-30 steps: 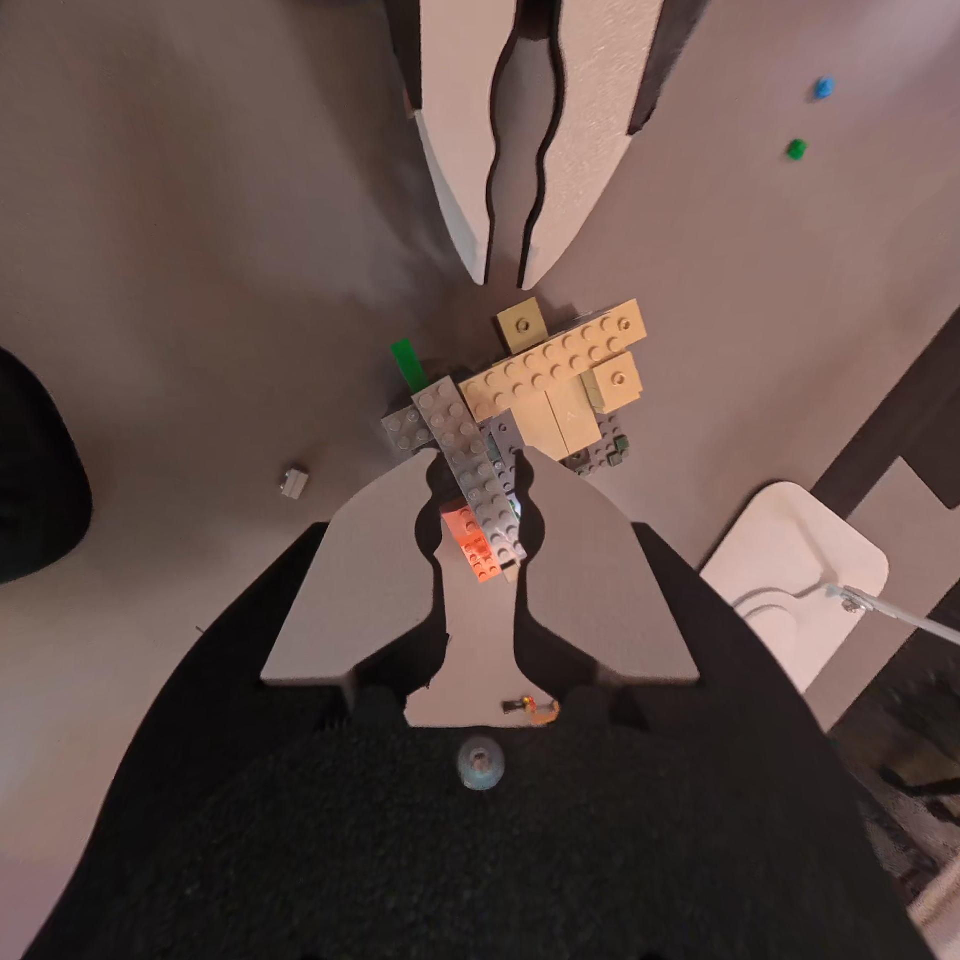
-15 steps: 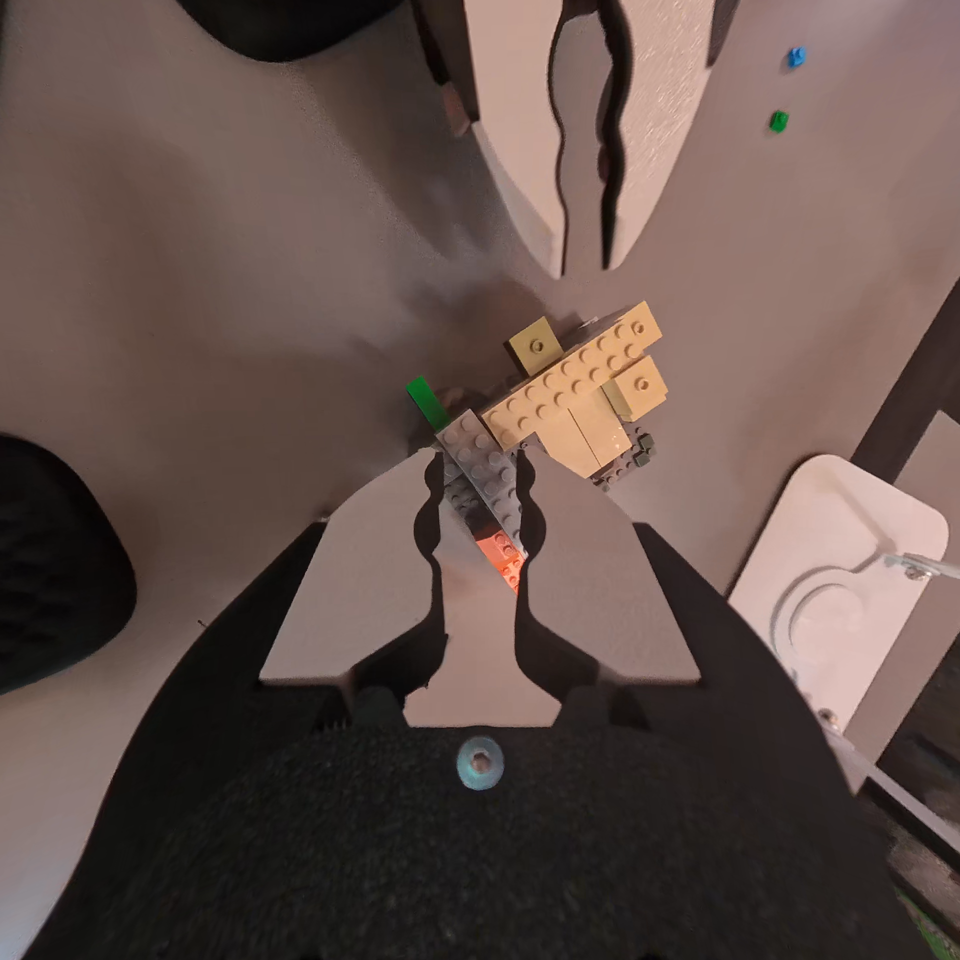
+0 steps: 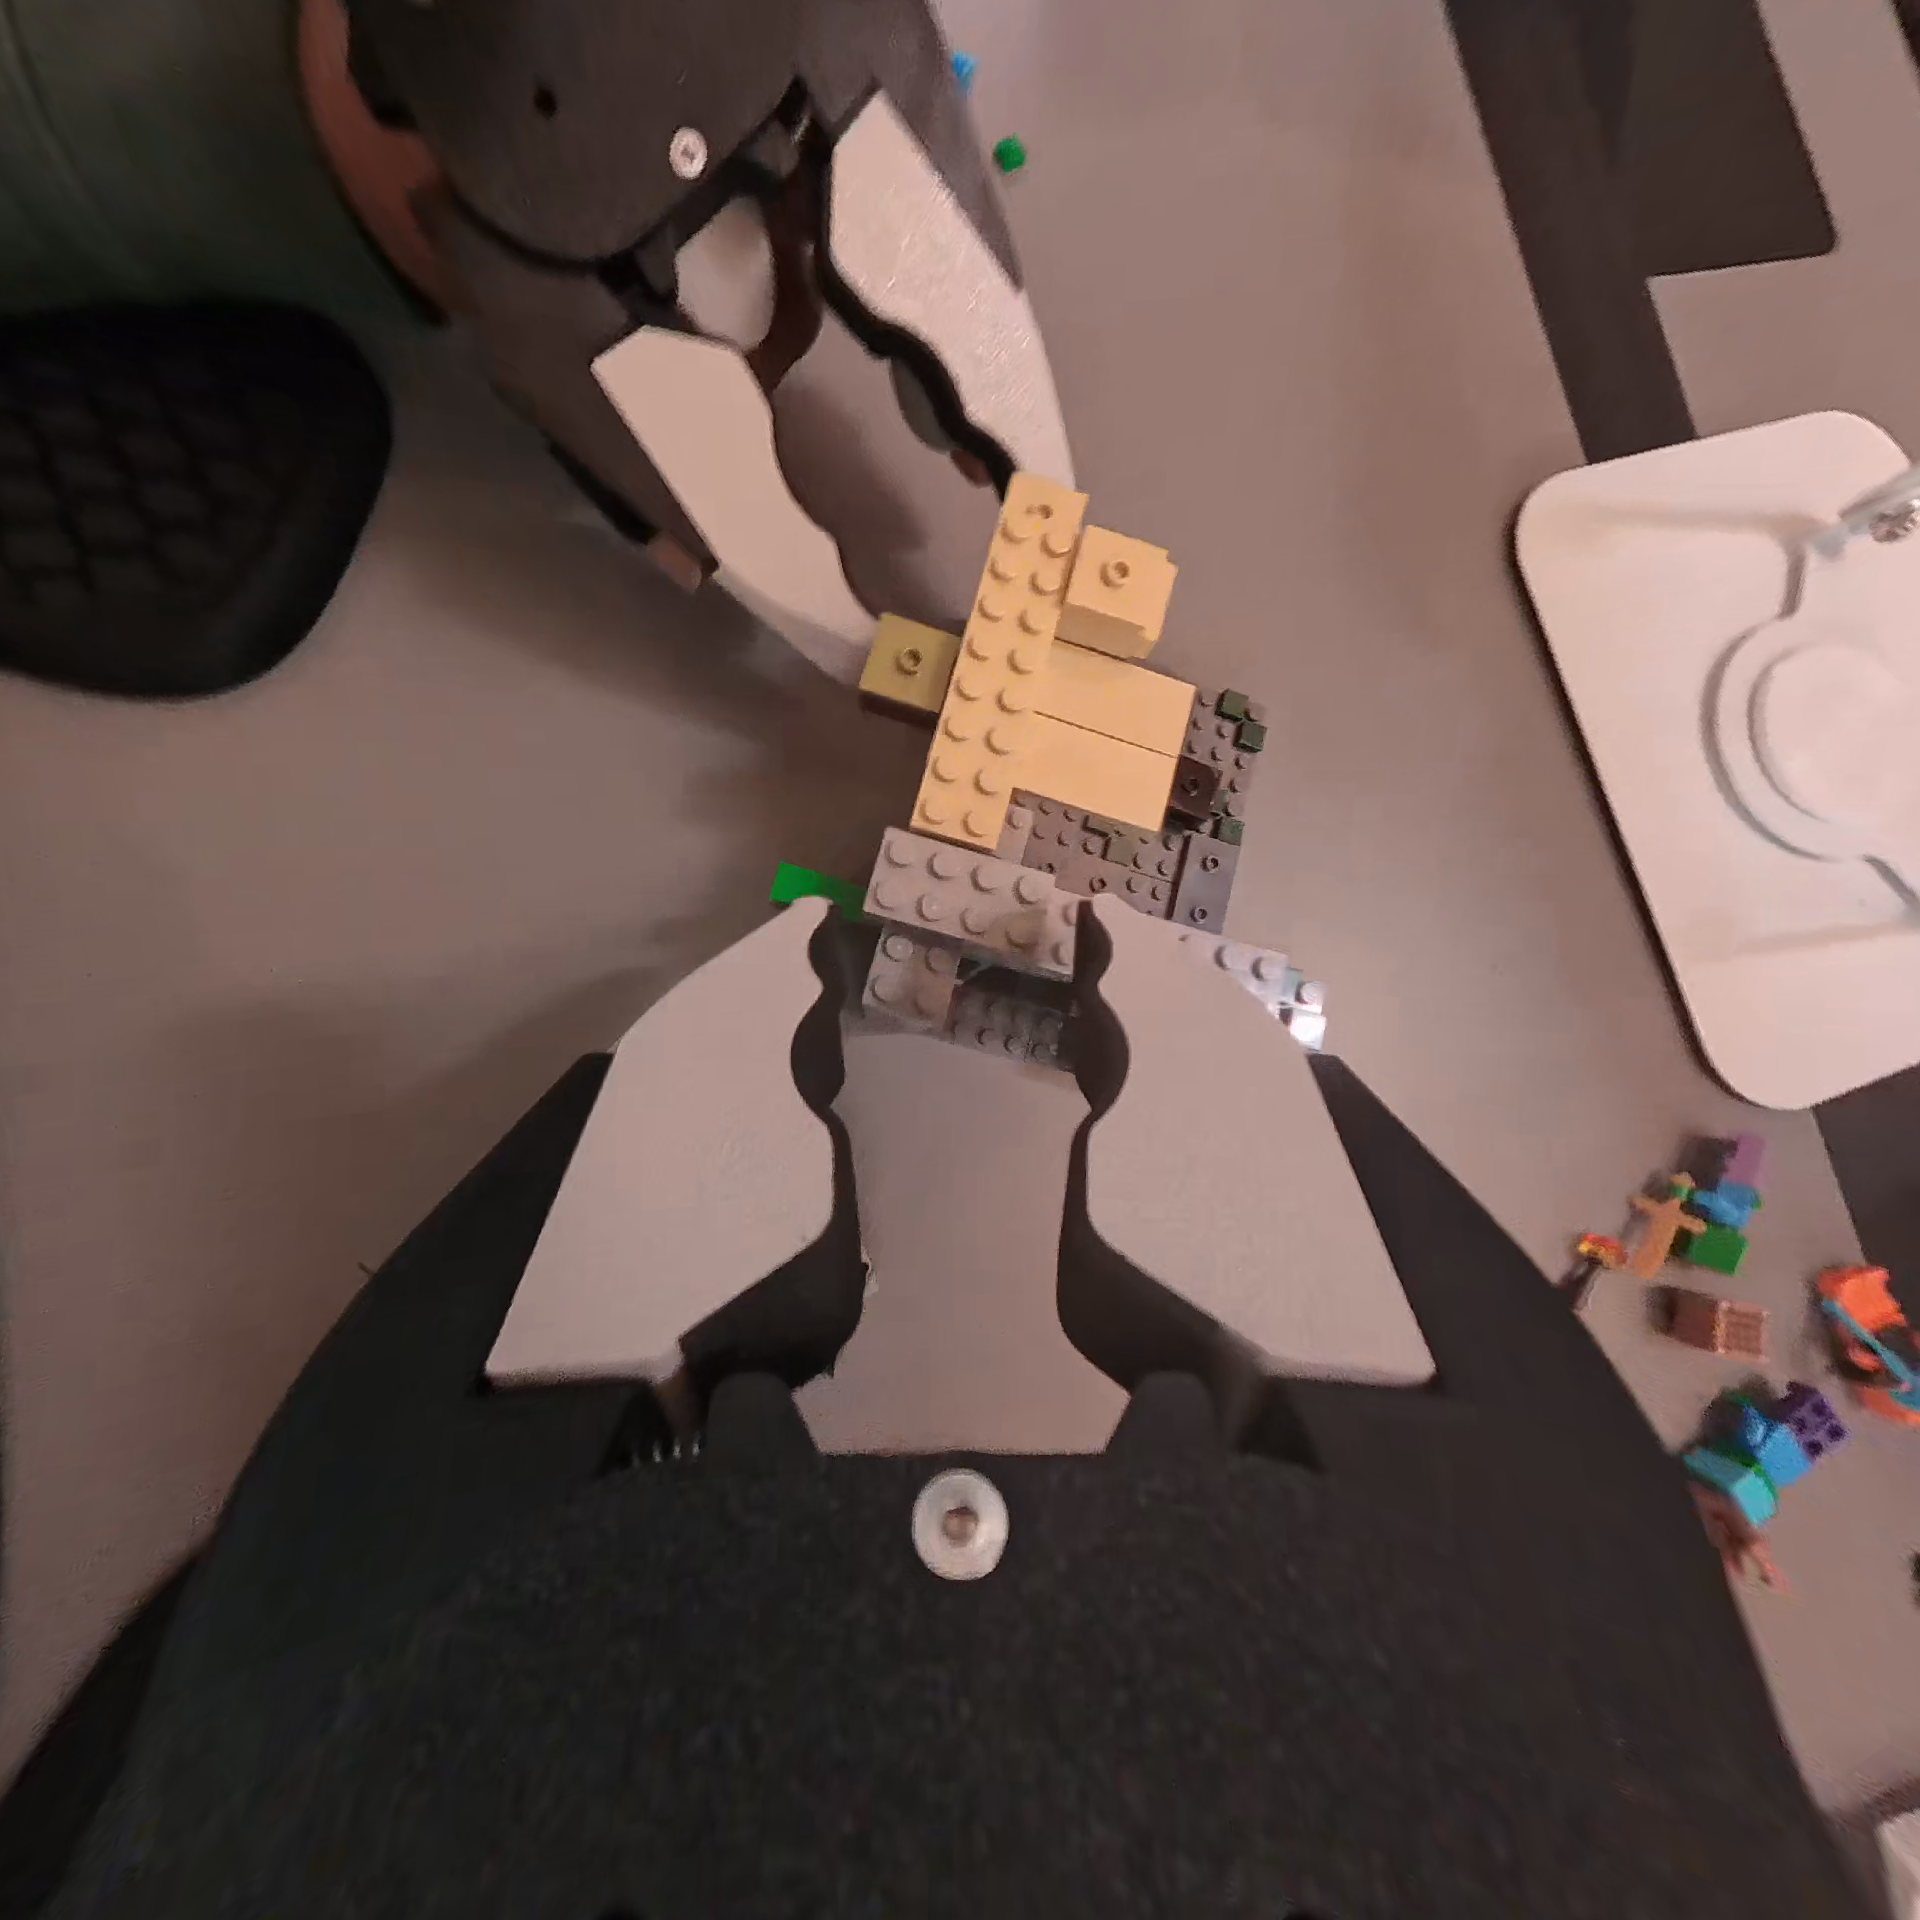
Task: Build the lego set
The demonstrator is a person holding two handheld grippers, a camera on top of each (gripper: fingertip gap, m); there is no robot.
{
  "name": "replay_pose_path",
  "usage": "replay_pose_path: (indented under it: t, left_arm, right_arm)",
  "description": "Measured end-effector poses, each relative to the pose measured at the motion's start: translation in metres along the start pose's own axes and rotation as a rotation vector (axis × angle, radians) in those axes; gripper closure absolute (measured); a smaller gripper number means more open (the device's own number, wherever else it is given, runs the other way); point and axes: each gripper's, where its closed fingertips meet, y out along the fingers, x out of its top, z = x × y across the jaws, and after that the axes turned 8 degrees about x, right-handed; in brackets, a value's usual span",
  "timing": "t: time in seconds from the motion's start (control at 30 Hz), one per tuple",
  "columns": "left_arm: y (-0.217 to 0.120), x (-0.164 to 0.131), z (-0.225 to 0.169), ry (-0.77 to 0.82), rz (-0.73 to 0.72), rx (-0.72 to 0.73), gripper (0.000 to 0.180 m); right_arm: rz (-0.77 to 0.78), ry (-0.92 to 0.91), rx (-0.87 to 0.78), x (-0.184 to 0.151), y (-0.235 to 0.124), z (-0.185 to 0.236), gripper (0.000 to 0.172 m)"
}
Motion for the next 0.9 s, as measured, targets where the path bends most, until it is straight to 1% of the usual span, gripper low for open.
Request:
replay_pose_path:
  t: [0.03, 0.23, 0.47, 0.63, 0.9]
  left_arm:
    - [0.001, 0.0, -0.002, 0.008, 0.002, -0.001, 0.135]
    - [-0.002, 0.0, -0.005, 0.033, 0.008, 0.019, 0.141]
    - [-0.006, 0.003, -0.012, 0.043, 0.001, 0.01, 0.145]
    - [-0.009, 0.004, -0.015, 0.045, -0.001, 0.005, 0.147]
    - [-0.011, 0.006, -0.017, 0.03, -0.012, -0.012, 0.151]
  right_arm:
    - [-0.011, 0.012, -0.015, 0.001, -0.001, -0.002, 0.13]
    - [-0.001, 0.042, 0.001, -0.003, 0.002, -0.001, 0.131]
    - [0.022, 0.027, 0.01, -0.005, 0.0, -0.003, 0.139]
    - [0.041, -0.017, 0.026, -0.006, -0.001, -0.004, 0.139]
    - [0.072, -0.125, 0.103, -0.008, -0.002, -0.006, 0.139]
